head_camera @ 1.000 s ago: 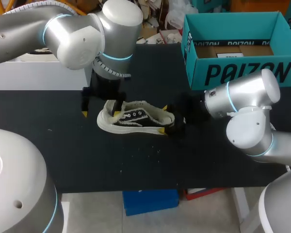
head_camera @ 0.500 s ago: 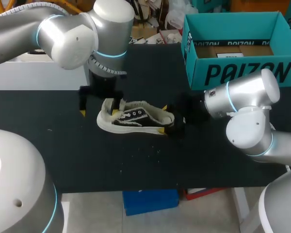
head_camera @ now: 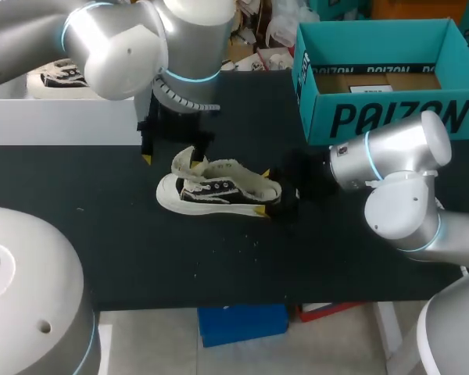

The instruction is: Take the shoe out of the shoebox, open the shoe tongue, remove and reinsert the insole, then place the shoe into the shoebox

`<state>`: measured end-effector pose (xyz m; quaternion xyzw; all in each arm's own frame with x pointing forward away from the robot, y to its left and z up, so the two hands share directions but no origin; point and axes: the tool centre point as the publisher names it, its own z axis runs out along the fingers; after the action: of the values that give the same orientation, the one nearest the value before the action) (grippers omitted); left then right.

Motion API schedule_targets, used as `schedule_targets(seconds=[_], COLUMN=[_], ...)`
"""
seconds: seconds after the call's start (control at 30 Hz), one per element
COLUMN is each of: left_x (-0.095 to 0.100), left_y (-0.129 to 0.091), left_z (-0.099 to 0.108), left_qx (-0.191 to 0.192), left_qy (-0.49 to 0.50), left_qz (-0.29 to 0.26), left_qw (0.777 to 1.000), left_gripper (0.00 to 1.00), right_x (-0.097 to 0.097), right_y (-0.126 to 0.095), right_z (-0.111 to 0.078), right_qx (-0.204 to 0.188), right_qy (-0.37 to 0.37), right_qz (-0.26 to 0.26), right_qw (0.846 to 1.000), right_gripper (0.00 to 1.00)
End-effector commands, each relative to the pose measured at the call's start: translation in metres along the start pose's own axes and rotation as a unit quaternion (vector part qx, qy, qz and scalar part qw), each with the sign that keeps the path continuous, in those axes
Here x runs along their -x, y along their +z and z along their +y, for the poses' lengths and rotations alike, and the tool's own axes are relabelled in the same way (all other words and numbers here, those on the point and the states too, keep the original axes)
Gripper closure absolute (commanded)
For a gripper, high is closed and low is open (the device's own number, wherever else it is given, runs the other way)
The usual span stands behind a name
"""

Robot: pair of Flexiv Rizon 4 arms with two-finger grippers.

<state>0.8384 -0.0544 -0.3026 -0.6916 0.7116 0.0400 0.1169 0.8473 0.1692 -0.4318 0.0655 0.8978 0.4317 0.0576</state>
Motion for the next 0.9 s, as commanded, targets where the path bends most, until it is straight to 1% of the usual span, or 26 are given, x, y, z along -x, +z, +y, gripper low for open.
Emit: schedule_targets(seconds=[0.03,0.07,0.1,0.13,0.2,0.23,0.3,0.33,0.37,0.87,0.9], left_x=[-0.008,-0.010,-0.013,-0.016,-0.021,-0.023,-0.032,-0.037,-0.046,-0.046,-0.049], left_y=[-0.021,-0.024,-0.026,-0.028,-0.031,-0.031,-0.030,-0.030,-0.031,-0.031,-0.034], left_z=[-0.011,-0.016,-0.020,-0.024,-0.028,-0.031,-0.039,-0.045,-0.052,-0.052,-0.048], left_qx=[-0.006,-0.002,0.000,-0.001,-0.011,-0.023,-0.014,-0.006,0.018,0.018,-0.001], left_qy=[0.067,0.104,0.145,0.196,0.307,0.336,0.354,0.350,0.307,0.307,0.355], left_qz=[0.021,0.036,0.047,0.066,0.097,0.100,0.104,0.104,0.085,0.085,0.110], left_qw=[0.997,0.994,0.988,0.978,0.947,0.936,0.929,0.931,0.948,0.948,0.929], left_gripper=[0.69,0.89,1.00,1.00,1.00,1.00,1.00,1.00,1.00,1.00,1.00], right_x=[0.000,0.000,0.000,0.000,0.000,0.000,0.000,0.000,0.000,0.000,0.000], right_y=[0.003,0.003,0.003,0.003,0.003,0.003,0.003,0.003,0.003,0.003,0.003], right_z=[-0.003,-0.003,-0.003,-0.003,-0.003,-0.003,-0.003,-0.003,-0.003,-0.003,-0.003], right_qx=[-0.002,-0.002,-0.002,-0.002,-0.002,-0.002,-0.002,-0.002,-0.002,-0.002,-0.002], right_qy=[0.001,0.001,0.001,0.001,0.001,0.001,0.001,0.001,0.001,0.001,0.001], right_qz=[-0.001,-0.001,-0.001,-0.001,-0.001,-0.001,-0.001,-0.001,-0.001,-0.001,-0.001], right_qw=[1.000,1.000,1.000,1.000,1.000,1.000,1.000,1.000,1.000,1.000,1.000], right_gripper=[1.00,1.00,1.00,1.00,1.00,1.00,1.00,1.00,1.00,1.00,1.00])
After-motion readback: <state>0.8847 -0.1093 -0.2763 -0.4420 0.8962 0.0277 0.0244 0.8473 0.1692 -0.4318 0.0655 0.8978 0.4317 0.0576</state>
